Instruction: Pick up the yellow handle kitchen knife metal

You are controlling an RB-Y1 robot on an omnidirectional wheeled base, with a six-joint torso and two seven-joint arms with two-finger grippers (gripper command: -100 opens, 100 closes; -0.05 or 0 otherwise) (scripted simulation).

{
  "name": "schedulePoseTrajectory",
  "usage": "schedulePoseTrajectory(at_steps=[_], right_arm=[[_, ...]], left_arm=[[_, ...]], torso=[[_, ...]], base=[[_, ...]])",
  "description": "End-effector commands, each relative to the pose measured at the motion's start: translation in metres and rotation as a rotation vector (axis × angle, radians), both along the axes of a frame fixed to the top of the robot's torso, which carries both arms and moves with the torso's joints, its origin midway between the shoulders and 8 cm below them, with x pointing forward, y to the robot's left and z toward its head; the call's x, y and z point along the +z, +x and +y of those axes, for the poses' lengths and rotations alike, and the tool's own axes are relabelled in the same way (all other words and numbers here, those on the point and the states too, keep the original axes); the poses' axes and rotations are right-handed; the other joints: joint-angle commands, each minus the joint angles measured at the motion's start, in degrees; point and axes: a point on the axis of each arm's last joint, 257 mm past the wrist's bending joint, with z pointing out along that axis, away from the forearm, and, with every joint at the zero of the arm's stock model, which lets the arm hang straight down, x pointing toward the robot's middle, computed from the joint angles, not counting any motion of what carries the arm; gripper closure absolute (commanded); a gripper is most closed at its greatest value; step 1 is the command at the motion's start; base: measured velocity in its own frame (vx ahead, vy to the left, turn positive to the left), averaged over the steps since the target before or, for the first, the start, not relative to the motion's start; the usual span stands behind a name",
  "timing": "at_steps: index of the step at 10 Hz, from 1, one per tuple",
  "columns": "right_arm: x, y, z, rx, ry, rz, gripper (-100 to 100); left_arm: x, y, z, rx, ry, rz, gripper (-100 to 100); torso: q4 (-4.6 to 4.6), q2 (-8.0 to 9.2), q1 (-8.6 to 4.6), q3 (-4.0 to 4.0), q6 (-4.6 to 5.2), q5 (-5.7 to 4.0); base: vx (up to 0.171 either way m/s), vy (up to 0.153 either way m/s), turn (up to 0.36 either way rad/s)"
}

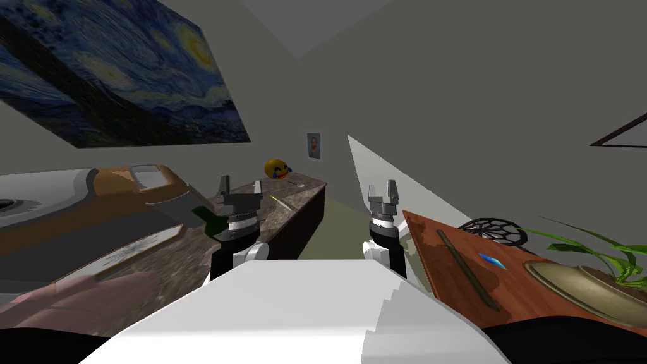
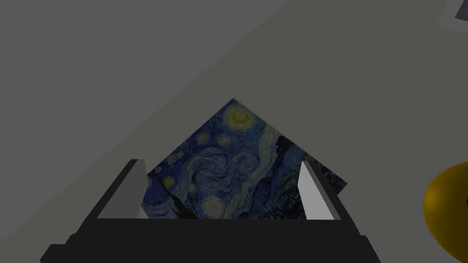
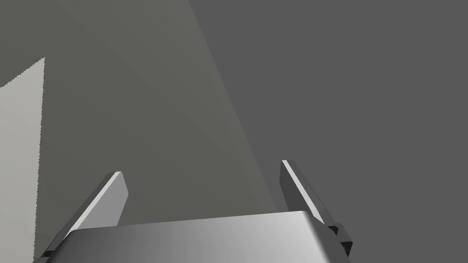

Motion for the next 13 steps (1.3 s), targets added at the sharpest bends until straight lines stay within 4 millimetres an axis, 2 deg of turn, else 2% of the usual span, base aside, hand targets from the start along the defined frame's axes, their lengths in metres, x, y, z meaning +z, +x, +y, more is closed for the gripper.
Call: schedulePoseTrajectory(at_steps=[1,5,13], right_arm=[[0.0,0.0,0.0,0.0,0.0,0.0,0],[0.0,0.0,0.0,0.0,0.0,0.0,0],[0.0,0.0,0.0,0.0,0.0,0.0,0]], left_arm=[[-0.002,0.003,-0.003,-0.011,0.036,0.02,-100],[-0.017,0.016,-0.007,-0.018,0.149,0.123,-100],[-0.059,0.045,0.01,0.027,0.289,0.353,-100]], torso=[[0.0,0.0,0.0,0.0,0.0,0.0],[0.07,0.32,-0.31,0.19,0.02,-0.07],[0.07,0.31,-0.26,0.18,0.01,-0.06]], base=[[-0.026,-0.022,-0.071],[-0.075,-0.081,-0.151],[-0.077,-0.091,-0.147]])
